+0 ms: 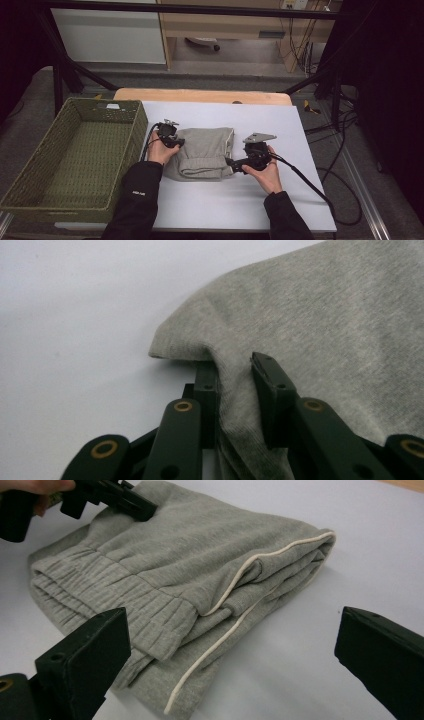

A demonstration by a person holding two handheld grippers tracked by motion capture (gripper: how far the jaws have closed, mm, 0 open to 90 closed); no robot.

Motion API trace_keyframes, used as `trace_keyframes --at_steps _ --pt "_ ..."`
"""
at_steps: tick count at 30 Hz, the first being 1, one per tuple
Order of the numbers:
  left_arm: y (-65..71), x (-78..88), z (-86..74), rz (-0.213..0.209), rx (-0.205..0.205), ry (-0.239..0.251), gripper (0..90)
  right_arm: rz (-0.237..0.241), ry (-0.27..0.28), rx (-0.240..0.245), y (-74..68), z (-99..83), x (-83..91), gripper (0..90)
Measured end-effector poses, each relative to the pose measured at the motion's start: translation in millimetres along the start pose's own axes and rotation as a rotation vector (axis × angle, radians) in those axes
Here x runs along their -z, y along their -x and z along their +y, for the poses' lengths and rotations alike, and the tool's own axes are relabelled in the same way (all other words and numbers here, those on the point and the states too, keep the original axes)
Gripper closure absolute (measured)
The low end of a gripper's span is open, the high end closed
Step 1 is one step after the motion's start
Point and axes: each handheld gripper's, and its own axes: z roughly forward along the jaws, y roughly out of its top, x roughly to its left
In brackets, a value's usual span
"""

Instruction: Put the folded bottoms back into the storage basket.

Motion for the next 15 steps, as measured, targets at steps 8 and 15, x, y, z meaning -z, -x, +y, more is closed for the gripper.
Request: trace_keyframes --at_steps 8,15 --pt "0.2 -0.1 -0.3 -0.001 -0.008 0.002 73.2 -0.022 -0.016 -0.045 -0.1 1.5 -19.4 3.0" --pt "-0.9 -0.1 -0.6 -0.009 -0.007 0.004 73.2 -0.047 -0.035 -0.106 -1.1 8.9 -40.5 3.4"
